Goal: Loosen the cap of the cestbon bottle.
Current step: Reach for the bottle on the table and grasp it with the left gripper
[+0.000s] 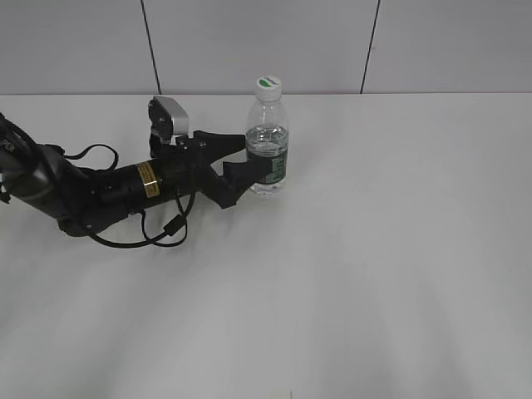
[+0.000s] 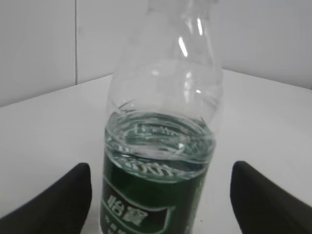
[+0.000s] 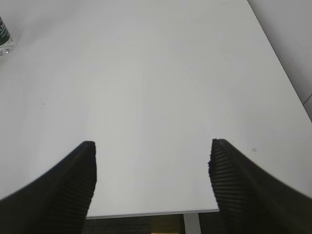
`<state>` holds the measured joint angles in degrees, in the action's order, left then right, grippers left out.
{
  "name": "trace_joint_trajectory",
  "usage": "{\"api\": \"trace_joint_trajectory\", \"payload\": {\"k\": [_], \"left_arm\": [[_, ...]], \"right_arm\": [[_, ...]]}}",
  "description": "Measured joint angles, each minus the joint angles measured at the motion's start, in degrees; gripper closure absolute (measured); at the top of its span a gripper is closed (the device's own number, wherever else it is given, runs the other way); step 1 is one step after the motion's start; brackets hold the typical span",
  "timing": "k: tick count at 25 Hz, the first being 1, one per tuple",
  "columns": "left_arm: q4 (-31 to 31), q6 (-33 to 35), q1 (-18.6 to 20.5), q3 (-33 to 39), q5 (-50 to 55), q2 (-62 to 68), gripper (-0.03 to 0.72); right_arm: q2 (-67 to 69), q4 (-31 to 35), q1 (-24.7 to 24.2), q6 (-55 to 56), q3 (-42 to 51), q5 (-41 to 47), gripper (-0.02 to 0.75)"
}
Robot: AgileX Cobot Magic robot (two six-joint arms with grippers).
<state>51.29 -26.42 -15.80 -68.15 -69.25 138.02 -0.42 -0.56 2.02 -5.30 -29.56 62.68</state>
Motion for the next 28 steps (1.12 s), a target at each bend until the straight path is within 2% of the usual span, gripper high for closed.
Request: {"api": "trace_joint_trajectory", "payload": {"k": [15,28], "left_arm": [[-2.38,-1.04,-3.35,-6.15,0.03,4.44,0.157],[-2.5,-4.39,-4.63,-9.61,2.67,5.89,0.157]], "right_arm": [[0.0,0.0,0.0,0.0,0.0,0.0,0.186],[0.0,0.0,0.0,0.0,0.0,0.0,0.186]]}}
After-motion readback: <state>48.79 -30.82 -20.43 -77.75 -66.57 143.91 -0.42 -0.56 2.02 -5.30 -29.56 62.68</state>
